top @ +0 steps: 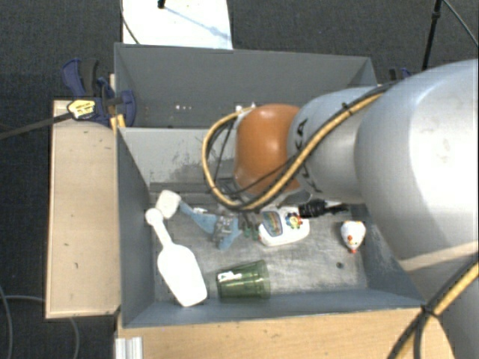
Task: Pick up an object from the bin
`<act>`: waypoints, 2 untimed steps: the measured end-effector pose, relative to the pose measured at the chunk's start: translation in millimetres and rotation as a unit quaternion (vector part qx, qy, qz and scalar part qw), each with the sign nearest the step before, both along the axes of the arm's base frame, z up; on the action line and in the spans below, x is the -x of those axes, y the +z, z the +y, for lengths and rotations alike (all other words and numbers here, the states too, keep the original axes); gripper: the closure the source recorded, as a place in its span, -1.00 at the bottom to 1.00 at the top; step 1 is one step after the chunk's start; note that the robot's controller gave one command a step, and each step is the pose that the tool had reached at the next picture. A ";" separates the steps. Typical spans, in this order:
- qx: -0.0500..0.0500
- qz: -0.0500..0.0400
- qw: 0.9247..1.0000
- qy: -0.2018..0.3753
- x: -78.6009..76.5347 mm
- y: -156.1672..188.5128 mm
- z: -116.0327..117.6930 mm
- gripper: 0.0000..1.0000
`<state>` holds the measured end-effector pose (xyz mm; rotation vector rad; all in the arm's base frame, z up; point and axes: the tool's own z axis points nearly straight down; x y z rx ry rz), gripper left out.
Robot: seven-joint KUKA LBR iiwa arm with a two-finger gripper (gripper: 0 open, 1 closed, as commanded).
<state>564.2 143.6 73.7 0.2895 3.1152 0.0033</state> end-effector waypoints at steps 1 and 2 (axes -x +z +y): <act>0.001 0.003 1.000 0.000 1.6 3.2 -0.2 1.00; 0.001 0.010 1.000 0.000 4.6 22.2 -0.3 1.00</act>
Offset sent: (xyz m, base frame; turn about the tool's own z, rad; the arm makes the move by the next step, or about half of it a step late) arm -0.0001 0.0001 0.0928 0.0000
